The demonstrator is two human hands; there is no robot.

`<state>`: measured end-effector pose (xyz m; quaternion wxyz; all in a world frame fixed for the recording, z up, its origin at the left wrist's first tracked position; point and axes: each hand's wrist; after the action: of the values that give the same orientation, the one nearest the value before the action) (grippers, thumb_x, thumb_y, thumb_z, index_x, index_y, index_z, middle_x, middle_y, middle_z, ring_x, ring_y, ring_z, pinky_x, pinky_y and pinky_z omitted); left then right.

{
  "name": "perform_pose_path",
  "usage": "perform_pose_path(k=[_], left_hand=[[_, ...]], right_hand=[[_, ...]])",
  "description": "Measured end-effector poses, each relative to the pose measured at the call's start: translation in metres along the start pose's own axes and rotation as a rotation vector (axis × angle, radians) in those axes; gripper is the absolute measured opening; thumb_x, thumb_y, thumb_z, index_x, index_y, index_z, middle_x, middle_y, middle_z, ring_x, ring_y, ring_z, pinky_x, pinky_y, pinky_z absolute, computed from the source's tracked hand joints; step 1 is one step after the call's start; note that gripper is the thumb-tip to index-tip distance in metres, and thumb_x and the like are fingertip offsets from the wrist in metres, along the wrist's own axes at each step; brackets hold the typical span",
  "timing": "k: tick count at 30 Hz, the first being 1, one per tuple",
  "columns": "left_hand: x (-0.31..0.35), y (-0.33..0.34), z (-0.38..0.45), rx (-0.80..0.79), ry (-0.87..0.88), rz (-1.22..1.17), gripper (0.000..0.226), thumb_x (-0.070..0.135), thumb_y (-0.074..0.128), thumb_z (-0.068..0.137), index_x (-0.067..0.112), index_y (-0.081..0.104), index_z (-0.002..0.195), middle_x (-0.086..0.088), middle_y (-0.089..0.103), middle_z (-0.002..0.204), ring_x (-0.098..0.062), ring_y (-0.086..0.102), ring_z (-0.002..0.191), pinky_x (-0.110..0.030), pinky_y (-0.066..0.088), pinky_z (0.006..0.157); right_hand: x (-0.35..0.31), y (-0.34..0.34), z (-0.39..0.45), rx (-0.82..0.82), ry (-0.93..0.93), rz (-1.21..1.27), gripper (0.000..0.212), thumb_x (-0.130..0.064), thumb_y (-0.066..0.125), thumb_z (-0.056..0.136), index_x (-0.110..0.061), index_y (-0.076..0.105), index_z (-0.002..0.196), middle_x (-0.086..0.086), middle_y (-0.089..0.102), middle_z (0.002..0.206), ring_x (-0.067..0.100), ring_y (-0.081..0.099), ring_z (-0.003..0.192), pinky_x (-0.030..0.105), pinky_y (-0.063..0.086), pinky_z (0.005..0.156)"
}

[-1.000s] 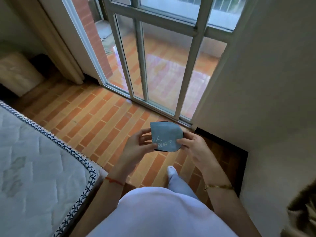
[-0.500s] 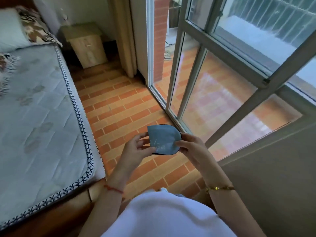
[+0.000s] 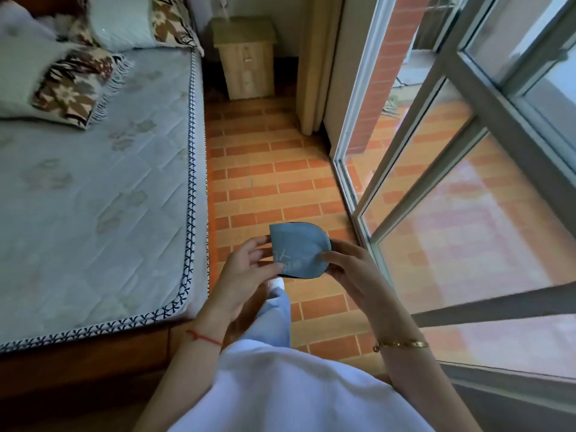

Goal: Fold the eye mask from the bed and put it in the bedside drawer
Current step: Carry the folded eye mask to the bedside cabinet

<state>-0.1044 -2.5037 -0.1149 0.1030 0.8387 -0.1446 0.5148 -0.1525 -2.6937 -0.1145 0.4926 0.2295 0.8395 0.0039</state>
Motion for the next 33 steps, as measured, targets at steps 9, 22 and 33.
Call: perform_pose_path(k=[9, 22, 33], left_hand=[[0.072, -0.023, 0.149, 0.056, 0.0, 0.02, 0.062, 0.001, 0.07, 0.081, 0.016, 0.047, 0.136, -0.003, 0.067, 0.12, -0.014, 0.068, 0.101, -0.02, 0.056, 0.072], [0.206, -0.056, 0.361, 0.079, 0.012, 0.073, 0.066, 0.002, 0.071, 0.079, 0.016, 0.045, 0.138, -0.005, 0.067, 0.123, -0.019, 0.068, 0.105, -0.03, 0.057, 0.086], [0.291, -0.045, 0.55, 0.135, 0.0, 0.089, 0.068, 0.008, 0.074, 0.078, 0.02, 0.045, 0.139, -0.006, 0.062, 0.132, -0.021, 0.063, 0.114, -0.046, 0.051, 0.1]], right_hand=[[-0.085, 0.03, 0.151, -0.057, -0.008, -0.038, 0.031, 0.01, 0.055, 0.081, 0.002, 0.066, 0.109, 0.012, 0.07, 0.095, 0.022, 0.065, 0.087, 0.027, 0.055, 0.077], [-0.217, 0.074, 0.365, -0.114, -0.036, -0.007, 0.033, 0.009, 0.054, 0.082, 0.005, 0.062, 0.114, 0.018, 0.066, 0.104, 0.024, 0.063, 0.092, 0.029, 0.054, 0.078], [-0.328, 0.074, 0.554, -0.153, -0.018, -0.051, 0.031, 0.007, 0.057, 0.083, 0.005, 0.062, 0.114, 0.016, 0.066, 0.103, 0.024, 0.064, 0.094, 0.023, 0.057, 0.071]])
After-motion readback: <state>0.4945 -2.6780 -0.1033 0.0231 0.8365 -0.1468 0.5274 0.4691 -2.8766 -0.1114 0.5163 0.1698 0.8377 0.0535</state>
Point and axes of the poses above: each hand's wrist, its own z-axis towards the middle knuckle, its own y-axis out of the palm, x = y × z
